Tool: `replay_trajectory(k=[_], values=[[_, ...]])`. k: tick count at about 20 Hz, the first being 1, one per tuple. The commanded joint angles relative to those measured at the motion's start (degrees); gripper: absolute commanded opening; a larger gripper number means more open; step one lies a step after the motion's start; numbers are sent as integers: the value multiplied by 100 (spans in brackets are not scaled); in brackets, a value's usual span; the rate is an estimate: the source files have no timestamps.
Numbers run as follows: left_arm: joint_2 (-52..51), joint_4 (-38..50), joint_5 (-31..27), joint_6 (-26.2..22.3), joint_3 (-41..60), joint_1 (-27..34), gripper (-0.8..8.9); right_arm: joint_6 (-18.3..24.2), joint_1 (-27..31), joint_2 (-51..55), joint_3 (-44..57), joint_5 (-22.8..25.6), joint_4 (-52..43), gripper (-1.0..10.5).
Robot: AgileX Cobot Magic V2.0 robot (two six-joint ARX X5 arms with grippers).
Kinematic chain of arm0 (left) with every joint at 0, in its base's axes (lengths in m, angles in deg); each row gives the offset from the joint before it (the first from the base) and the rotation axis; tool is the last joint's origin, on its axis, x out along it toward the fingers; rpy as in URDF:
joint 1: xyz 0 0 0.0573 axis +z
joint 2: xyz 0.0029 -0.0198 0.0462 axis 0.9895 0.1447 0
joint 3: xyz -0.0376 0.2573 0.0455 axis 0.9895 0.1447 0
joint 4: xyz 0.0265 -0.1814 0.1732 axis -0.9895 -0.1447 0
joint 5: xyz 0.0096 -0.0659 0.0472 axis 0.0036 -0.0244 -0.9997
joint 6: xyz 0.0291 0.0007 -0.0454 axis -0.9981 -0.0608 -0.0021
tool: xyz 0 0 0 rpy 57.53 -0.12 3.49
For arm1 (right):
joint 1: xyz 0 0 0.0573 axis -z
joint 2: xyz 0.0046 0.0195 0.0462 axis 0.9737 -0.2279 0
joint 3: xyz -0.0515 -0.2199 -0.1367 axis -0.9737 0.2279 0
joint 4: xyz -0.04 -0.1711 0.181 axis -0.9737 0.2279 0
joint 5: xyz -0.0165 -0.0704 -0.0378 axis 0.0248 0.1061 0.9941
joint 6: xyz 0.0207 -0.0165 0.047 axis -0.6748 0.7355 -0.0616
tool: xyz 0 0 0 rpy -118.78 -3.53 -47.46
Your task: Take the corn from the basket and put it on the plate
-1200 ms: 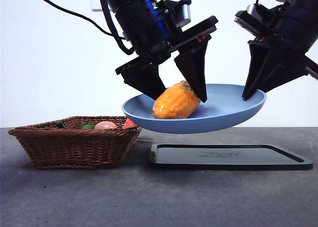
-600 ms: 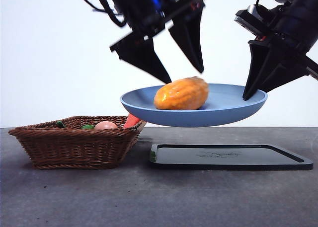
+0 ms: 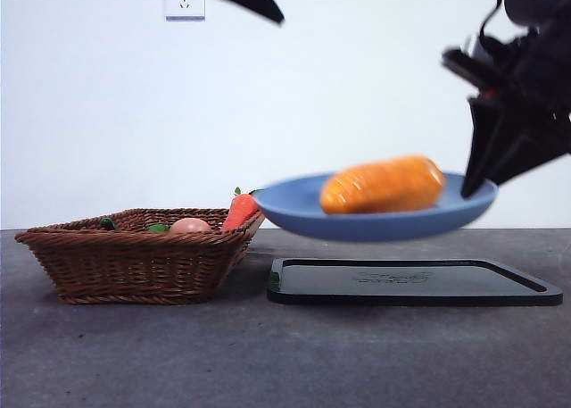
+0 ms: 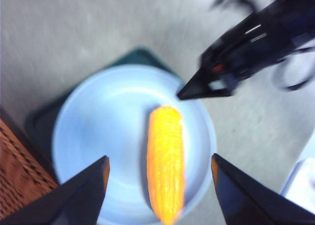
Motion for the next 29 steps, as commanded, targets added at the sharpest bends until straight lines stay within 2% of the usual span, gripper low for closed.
replay_trajectory(k=[1,11,20,24,29], values=[[-225,17,-13,-2,-103,-37,339,-79,153,-400,-179,-31,-186,2],[-715,-332,-13,103,-103,-37,339,4,494,-2076,-1414,-37,-245,2],[-715,-358,-13,103,-103,-37,339,227,518,-2549,-1499,-20,-245,9],[-715,-358,-13,101,-103,-37,339,229,518,-2544,-1502,-28,-151,198],[-713,-363,-15,98,-103,-37,339,295,601,-2205,-1554,-20,129,228]])
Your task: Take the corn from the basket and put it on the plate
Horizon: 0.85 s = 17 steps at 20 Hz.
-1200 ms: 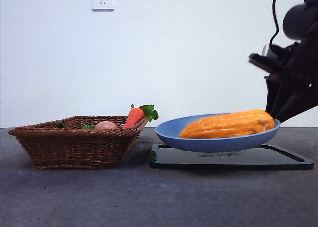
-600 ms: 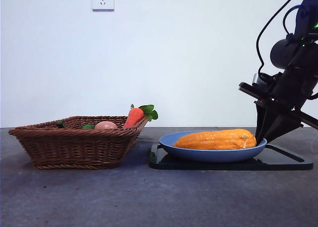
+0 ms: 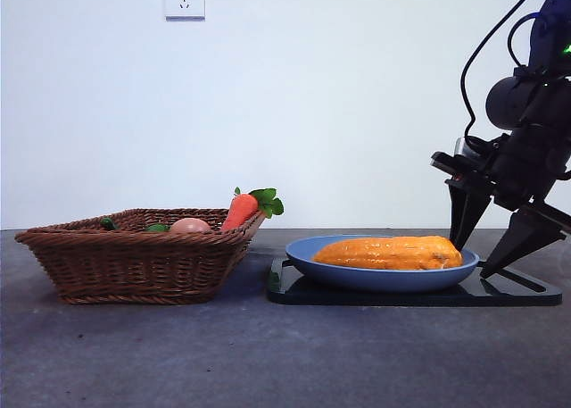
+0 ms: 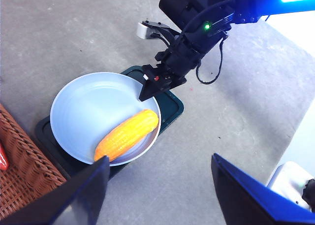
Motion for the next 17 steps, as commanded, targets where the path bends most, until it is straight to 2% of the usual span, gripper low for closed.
replay_trajectory(k=[1,5,9,12,17], values=[[31,20,-13,31,-103,-37,339,142,46,323,-173,-4,85,228],[31,20,-13,26,-103,-35,339,431,83,1405,-173,-7,570,228],[31,20,-13,-17,-103,-35,338,831,-74,2785,-173,-9,1539,228],[31,15,-13,-15,-103,-35,334,973,-396,3773,-173,-9,2153,227],[31,-48,-11,-13,-103,-37,255,975,-1097,5073,-170,0,2964,192]])
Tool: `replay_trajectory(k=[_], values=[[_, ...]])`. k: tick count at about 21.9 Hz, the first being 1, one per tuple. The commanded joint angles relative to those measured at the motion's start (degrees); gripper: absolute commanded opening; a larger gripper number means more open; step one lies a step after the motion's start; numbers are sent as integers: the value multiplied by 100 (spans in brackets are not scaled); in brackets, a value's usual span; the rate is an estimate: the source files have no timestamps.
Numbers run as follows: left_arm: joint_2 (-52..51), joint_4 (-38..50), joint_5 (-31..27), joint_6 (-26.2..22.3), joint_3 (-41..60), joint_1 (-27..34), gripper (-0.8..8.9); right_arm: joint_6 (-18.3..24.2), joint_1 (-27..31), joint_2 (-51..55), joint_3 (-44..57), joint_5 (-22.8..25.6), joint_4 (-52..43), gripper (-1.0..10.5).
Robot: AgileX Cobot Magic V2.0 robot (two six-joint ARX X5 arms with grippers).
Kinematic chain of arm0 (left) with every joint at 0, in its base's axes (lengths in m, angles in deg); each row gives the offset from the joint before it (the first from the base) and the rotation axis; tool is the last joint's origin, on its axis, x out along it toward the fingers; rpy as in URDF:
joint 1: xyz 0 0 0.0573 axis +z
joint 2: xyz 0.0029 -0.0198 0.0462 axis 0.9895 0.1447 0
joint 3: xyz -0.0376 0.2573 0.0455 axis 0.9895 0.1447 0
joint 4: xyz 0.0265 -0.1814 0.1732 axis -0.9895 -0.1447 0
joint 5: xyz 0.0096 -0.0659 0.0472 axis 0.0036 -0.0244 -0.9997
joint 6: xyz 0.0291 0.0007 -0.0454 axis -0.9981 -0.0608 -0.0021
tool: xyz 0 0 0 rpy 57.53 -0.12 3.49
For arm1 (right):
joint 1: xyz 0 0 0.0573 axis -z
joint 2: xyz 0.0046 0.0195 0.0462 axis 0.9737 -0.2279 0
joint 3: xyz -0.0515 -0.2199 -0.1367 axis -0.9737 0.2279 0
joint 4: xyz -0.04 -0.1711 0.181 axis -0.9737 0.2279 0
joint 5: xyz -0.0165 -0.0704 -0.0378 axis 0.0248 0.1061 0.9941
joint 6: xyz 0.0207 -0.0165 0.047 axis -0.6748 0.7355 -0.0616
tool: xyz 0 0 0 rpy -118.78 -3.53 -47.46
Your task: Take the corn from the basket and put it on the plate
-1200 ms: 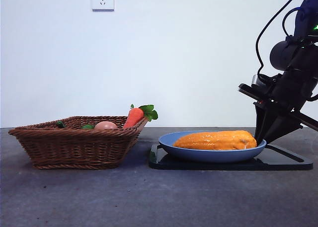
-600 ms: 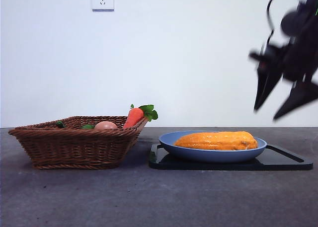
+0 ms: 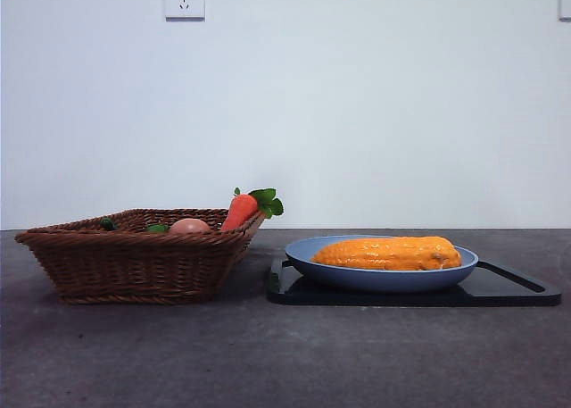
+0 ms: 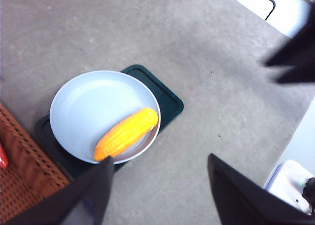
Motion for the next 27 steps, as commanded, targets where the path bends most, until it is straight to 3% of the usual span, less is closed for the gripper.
replay_trajectory(k=[1,5,6,27], values=[[31,-37,-11,-9,-103,-37,227,70,-238,319,-105,0,269,171],[31,-144,-11,-11,-103,-37,13,310,-487,798,-101,7,688,0],[31,-142,-11,-11,-103,-37,3,350,-496,837,-98,4,723,2],[31,297,-11,-9,-103,-37,4,345,-494,907,-98,-2,254,2]])
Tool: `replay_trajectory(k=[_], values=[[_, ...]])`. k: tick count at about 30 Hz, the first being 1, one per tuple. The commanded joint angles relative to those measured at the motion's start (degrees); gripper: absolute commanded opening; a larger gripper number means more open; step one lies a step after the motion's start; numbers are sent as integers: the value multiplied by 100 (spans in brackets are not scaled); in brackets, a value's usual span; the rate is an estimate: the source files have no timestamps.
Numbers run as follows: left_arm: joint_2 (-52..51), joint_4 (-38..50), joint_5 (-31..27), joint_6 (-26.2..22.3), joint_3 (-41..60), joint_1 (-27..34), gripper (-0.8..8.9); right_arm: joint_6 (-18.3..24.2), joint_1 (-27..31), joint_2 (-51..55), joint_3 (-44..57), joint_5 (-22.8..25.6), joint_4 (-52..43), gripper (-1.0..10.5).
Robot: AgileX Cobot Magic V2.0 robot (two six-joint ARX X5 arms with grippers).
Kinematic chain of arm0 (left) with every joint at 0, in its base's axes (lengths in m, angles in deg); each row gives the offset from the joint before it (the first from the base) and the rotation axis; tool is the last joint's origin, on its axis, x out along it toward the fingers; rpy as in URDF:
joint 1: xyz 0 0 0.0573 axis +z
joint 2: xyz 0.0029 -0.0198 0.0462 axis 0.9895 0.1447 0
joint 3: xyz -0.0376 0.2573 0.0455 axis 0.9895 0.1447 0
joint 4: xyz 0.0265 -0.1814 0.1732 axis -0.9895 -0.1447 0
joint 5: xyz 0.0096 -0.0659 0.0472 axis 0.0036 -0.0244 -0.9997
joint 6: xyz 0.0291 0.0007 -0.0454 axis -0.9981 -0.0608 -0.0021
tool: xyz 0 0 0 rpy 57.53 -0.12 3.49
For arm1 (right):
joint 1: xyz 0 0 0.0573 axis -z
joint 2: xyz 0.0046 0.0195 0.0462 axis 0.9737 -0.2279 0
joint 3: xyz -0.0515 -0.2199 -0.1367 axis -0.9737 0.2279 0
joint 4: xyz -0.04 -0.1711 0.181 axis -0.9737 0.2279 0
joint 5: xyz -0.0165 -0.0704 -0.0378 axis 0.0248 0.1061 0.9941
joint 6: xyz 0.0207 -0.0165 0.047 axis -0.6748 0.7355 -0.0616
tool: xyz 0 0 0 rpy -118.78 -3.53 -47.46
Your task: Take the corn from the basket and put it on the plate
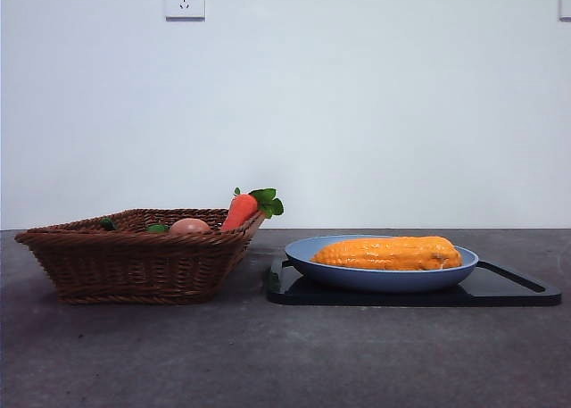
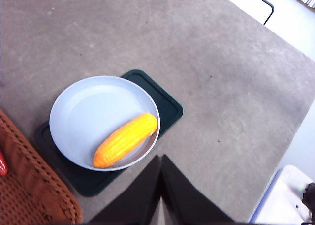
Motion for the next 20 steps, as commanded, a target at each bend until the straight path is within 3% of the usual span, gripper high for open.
replay_trajectory(k=[1,6,9,14,20], values=[[31,170,-11,-9,-103,-37,4,66,-22,-33,-98,-9,-133,2],[-11,376,-17,-118,-103,39,4,66,-22,-48,-98,-9,-164,2],[-144,391,-103,-745,-96,273,4,66,-22,-44,-98,-9,-166,2],[-555,1209,-127,-1034,149,1062,4,66,-22,-35,-98,-9,-164,2],[-1674,2750,-127,-1130,1637,2304,4,66,-22,-44,-98,-9,-166,2]])
